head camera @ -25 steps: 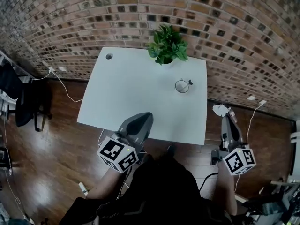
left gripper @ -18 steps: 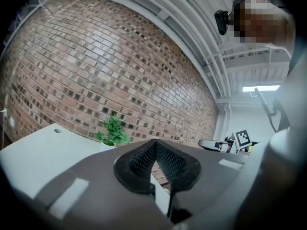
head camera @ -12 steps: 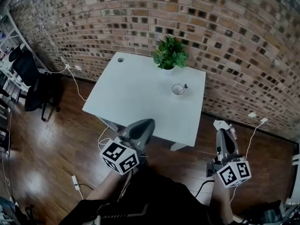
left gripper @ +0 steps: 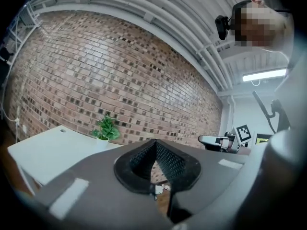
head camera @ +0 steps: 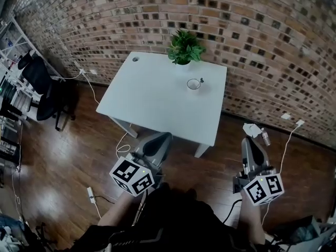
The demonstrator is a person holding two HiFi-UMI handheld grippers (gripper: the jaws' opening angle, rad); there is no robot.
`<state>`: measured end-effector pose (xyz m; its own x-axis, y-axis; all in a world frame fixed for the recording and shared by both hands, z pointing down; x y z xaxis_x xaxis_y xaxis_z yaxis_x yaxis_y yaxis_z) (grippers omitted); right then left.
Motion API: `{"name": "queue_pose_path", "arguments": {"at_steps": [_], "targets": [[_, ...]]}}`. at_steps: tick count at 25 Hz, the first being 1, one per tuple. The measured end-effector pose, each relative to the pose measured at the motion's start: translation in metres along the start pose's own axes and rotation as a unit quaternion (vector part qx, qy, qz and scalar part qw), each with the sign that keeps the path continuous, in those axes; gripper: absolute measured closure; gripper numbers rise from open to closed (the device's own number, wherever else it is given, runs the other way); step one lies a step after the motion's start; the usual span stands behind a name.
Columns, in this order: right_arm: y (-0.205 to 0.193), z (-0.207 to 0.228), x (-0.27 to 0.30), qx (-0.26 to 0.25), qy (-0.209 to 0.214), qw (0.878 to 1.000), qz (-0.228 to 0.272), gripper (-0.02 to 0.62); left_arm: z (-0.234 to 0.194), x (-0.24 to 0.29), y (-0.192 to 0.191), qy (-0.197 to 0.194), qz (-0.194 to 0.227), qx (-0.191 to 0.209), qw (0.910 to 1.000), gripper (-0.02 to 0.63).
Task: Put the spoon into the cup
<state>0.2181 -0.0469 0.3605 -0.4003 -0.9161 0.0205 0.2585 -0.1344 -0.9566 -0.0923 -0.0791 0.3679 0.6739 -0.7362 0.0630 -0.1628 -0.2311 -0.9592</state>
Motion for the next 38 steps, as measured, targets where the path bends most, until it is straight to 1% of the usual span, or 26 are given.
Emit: {"name": "queue_pose_path", "arguments": {"at_steps": [2,5,10,13,17,20,24,27,33,35,38], "targets": [[-0.002,-0.008,-0.006,-0.003,0.000,1.000,0.003,0.588,0.004,-0.011,0.001,-0.003,-0.003,0.007,1.0000,0.614],[-0.004,-0.028,-0.013,-0.006,-0.003,1.000,0.011,0.589,0.003,-0.032,0.000,-0.008,-0.005,0.008,0.9999,0.614],[-0.014,-0.067,-0.026,-0.004,-0.024,1.000,0.014,0.589,-0.004,-0.073,0.005,-0.025,-0.004,0.019,0.9995,0.614],[-0.023,-0.092,-0.031,-0.004,-0.033,0.999,0.014,0.589,-0.013,-0.098,0.006,-0.035,-0.005,0.013,0.9993,0.614],[-0.028,-0.125,-0.041,-0.015,-0.031,0.999,0.020,0.589,-0.024,-0.124,0.010,-0.043,-0.003,0.022,0.9988,0.614],[-0.030,-0.139,-0.055,-0.023,-0.029,0.999,0.017,0.589,-0.023,-0.137,0.006,-0.041,0.007,0.014,0.9991,0.614],[-0.029,-0.143,-0.080,-0.024,-0.024,0.999,0.021,0.589,0.002,-0.153,-0.002,-0.043,0.013,0.016,0.9988,0.614],[-0.024,-0.145,-0.097,-0.026,-0.006,0.999,0.025,0.589,0.023,-0.159,-0.004,-0.036,0.014,0.016,0.9991,0.614],[-0.021,-0.135,-0.144,-0.031,0.026,0.999,0.007,0.589,0.082,-0.164,-0.022,-0.022,0.006,0.012,0.9997,0.614],[-0.024,-0.127,-0.156,-0.028,0.030,0.999,0.003,0.589,0.098,-0.165,-0.027,-0.016,0.004,0.010,0.9998,0.614],[-0.027,-0.124,-0.171,-0.027,0.030,0.999,0.002,0.589,0.117,-0.170,-0.029,-0.019,0.002,0.011,0.9998,0.614]]}}
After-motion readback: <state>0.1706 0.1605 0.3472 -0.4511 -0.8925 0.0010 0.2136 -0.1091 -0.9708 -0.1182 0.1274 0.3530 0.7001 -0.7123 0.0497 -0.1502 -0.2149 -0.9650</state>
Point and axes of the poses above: the fingertips, and each gripper's own axes: x forward along the fingers, z to its right, y out of its top, the point moved 7 cm from there along -x, backward along the fingers, and after that the axes turned 2 degrees about y, right-handed, at the moved point
